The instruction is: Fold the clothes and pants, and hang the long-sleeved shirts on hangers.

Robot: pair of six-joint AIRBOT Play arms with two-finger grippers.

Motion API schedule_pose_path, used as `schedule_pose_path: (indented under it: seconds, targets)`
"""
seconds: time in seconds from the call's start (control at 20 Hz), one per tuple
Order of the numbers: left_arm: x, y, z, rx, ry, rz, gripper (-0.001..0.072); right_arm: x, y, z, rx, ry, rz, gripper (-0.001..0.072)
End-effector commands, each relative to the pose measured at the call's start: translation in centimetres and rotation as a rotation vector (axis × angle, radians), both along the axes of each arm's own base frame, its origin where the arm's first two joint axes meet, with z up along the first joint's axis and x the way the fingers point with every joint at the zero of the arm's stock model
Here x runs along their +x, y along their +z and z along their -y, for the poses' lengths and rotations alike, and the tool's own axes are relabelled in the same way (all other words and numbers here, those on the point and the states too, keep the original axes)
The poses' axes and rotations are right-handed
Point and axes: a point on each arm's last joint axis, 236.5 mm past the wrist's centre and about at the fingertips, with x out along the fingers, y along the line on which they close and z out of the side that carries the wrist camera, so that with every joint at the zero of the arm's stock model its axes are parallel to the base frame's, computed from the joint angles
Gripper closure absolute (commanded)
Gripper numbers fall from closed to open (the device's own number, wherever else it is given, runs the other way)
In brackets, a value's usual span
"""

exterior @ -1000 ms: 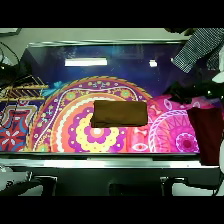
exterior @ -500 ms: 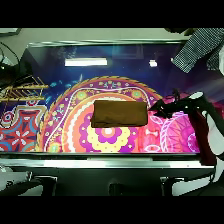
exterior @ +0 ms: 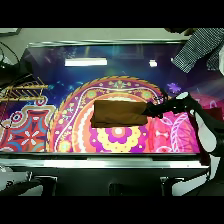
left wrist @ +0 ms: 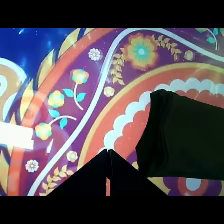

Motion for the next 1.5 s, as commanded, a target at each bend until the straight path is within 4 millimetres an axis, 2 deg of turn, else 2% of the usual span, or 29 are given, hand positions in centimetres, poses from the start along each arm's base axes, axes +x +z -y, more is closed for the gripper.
schedule_pose_path:
  seconds: [0.0, 0.1, 0.2, 0.3, 0.45, 0.6, 0.8, 0.95, 1.05, 1.2, 1.3, 1.45]
  targets:
    - [0.1, 0.0, 0.0, -0.002, 0.007, 0.003, 0.0691, 3.1, 3.4, -0.4, 0.018, -0.034, 0.082, 0.0680]
    - [0.1, 0.0, 0.0, -0.003, 0.006, 0.002, 0.0691, 6.9, 6.4, 0.9, -0.032, -0.107, 0.161, 0.0681]
    - [0.2, -0.1, 0.0, -0.002, 0.006, 0.001, 0.0691, 10.6, 8.9, 4.1, -0.157, -0.206, 0.244, 0.0681]
    - [0.2, -0.1, 0.0, 0.000, 0.005, 0.001, 0.0691, 13.2, 11.2, 7.7, -0.278, -0.307, 0.303, 0.0682]
    - [0.3, -0.3, -0.1, 0.003, 0.007, -0.005, 0.0691, 15.4, 15.2, 12.8, -0.313, -0.452, 0.367, 0.0682]
    - [0.6, -0.9, -0.1, 0.004, 0.007, -0.018, 0.0691, 16.3, 18.6, 19.3, -0.314, -0.614, 0.417, 0.0682]
    - [1.0, -1.8, -0.4, 0.015, 0.012, -0.039, 0.0691, 15.5, 21.9, 28.8, -0.393, -0.805, 0.470, 0.0683]
    - [1.2, -2.1, -0.6, 0.024, 0.018, -0.045, 0.0691, 13.1, 23.0, 35.4, -0.462, -0.967, 0.436, 0.0683]
    - [1.2, -2.1, -0.6, 0.024, 0.018, -0.045, 0.0691, 10.8, 23.0, 38.7, -0.469, -1.089, 0.367, 0.0683]
    - [1.2, -2.1, -0.6, 0.022, 0.020, -0.046, 0.0691, 7.8, 23.6, 41.2, -0.455, -1.227, 0.289, 0.0683]
    - [1.2, -2.1, -0.6, 0.022, 0.020, -0.046, 0.0691, 6.3, 24.5, 41.9, -0.469, -1.274, 0.267, 0.0683]
    - [1.2, -2.1, -0.6, 0.022, 0.020, -0.046, 0.0691, 3.9, 25.5, 41.7, -0.483, -1.347, 0.203, 0.0683]
